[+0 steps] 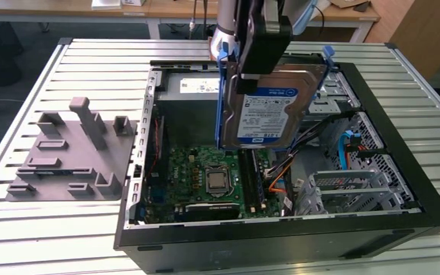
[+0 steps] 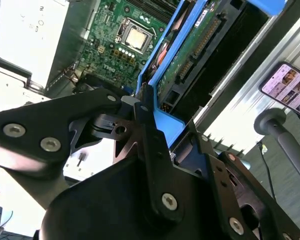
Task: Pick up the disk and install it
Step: 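Insert the disk into the insertion slot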
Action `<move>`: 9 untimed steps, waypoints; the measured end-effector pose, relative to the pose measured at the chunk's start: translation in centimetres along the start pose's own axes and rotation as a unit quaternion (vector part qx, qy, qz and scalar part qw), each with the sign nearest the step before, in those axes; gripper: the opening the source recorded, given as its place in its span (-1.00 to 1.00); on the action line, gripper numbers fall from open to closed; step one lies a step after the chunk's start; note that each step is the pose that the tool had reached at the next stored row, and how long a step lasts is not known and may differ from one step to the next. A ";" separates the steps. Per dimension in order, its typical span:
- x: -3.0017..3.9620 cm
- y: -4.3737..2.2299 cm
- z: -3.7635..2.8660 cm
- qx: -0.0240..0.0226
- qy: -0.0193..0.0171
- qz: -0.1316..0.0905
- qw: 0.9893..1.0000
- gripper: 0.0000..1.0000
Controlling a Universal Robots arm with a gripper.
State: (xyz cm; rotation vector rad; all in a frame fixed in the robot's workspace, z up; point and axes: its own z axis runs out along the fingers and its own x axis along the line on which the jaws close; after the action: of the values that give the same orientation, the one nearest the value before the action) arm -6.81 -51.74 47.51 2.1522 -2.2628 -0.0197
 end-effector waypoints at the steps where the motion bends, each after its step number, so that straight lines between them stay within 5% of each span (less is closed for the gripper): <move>1: 0.08 -0.01 0.02 0.000 0.000 0.000 1.000 -0.27; 9: 1.23 -0.18 0.18 0.000 0.000 0.000 1.000 -0.27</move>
State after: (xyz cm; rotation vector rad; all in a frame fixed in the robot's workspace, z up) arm -6.69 -52.98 47.33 2.1523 -2.2629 -0.0197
